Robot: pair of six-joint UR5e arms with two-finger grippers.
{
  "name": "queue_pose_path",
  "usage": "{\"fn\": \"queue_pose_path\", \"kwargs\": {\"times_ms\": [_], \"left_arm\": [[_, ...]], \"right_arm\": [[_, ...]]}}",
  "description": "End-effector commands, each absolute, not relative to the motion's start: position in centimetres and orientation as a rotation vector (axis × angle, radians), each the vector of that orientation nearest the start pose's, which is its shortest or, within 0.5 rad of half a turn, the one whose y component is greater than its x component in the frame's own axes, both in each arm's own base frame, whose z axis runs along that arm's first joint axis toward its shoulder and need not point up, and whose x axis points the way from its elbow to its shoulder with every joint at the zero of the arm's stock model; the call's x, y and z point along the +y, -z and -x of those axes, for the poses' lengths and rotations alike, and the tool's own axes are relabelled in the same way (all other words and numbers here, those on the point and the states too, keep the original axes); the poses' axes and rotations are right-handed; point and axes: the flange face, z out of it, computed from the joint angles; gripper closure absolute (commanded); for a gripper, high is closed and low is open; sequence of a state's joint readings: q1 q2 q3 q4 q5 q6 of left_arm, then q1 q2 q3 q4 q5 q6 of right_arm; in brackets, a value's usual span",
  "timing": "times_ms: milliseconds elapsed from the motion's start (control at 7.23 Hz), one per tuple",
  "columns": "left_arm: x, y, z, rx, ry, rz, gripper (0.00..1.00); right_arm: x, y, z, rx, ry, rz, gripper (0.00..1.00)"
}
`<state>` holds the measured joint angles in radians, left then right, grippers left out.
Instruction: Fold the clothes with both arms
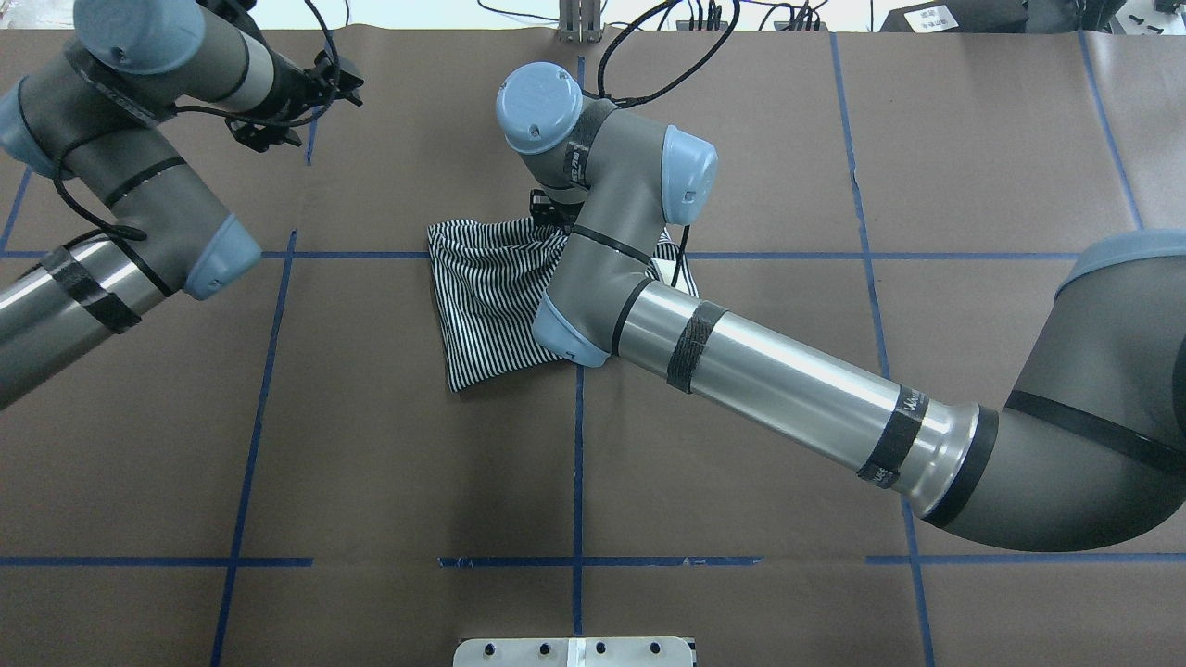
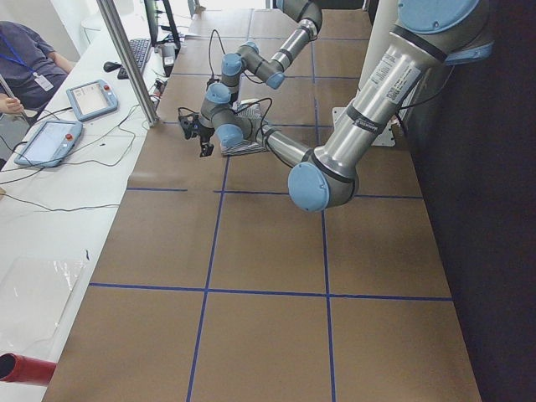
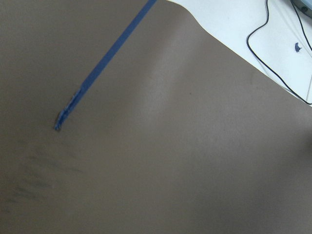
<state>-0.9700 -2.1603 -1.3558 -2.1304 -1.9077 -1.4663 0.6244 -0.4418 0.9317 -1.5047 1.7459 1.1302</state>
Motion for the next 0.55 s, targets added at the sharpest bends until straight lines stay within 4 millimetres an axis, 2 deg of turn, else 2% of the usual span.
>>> {"fn": "queue_pose_path", "kwargs": {"times_ms": [0, 138, 277, 415], "left_arm": [[-68.1, -37.7, -27.2, 0.930, 0.586, -0.253, 0.00], [-68.1, -37.7, -27.2, 0.929, 0.586, -0.253, 0.00], [-68.1, -37.8, -27.2, 0.930, 0.585, -0.252, 0.00], [-68.1, -37.9, -27.1, 0.928, 0.587, -0.253, 0.00]], "right_arm": [[-60.2, -18.9, 63.3, -0.556, -0.094, -0.143, 0.00], [-60.6, -19.0, 62.9, -0.545, -0.091, -0.146, 0.00], [-61.4, -18.4, 61.6, -0.539, -0.071, -0.155, 0.00], [-61.3, -18.0, 61.0, -0.514, -0.036, -0.150, 0.00]]}}
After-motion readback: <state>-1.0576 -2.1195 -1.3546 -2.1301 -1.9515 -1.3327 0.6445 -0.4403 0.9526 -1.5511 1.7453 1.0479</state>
